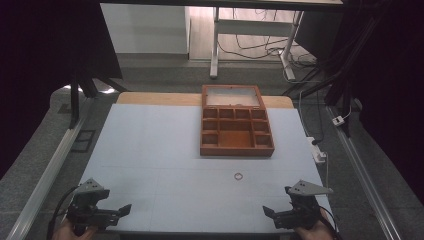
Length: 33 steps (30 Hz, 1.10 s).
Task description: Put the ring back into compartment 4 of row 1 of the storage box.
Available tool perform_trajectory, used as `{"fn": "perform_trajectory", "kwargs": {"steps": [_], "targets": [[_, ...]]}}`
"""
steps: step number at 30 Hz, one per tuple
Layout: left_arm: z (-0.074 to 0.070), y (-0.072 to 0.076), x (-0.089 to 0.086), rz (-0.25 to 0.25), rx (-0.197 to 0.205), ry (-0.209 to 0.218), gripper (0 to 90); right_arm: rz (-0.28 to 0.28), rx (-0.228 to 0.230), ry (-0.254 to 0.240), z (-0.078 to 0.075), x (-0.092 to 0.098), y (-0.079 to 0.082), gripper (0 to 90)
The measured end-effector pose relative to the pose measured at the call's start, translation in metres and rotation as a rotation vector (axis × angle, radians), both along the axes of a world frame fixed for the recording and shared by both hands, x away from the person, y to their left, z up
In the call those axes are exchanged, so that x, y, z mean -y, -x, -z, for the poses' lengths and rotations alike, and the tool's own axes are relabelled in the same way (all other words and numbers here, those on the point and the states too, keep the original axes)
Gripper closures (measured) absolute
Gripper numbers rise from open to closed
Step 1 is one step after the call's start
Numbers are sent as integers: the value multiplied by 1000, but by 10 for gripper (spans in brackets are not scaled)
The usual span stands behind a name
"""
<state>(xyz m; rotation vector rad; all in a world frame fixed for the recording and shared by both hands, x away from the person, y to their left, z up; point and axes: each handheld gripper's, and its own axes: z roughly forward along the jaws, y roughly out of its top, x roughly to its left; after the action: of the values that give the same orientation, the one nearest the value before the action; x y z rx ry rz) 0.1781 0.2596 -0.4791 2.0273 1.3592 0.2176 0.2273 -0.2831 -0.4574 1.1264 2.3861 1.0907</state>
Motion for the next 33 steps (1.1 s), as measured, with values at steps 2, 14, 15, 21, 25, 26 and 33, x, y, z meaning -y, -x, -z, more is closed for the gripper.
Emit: {"fn": "perform_trajectory", "kwargs": {"steps": [2,14,15,21,25,26,33], "targets": [[1,0,2,-3,7,-40,57,2,-2,-12,0,1,0,0],[0,1,-1,20,0,-6,58,-4,-5,1,0,-1,0,0],[0,1,-1,22,-2,-8,58,-5,-5,2,0,-1,0,0],[0,1,-2,24,0,5,48,-7,-1,11,0,-2,0,0],[-1,1,-5,43,-6,52,25,-8,5,28,0,-3,1,0],[-2,1,-6,48,-5,67,6,-14,11,41,0,-5,1,0],[-4,3,-10,42,4,100,0,-26,24,48,-2,-8,2,0]]}}
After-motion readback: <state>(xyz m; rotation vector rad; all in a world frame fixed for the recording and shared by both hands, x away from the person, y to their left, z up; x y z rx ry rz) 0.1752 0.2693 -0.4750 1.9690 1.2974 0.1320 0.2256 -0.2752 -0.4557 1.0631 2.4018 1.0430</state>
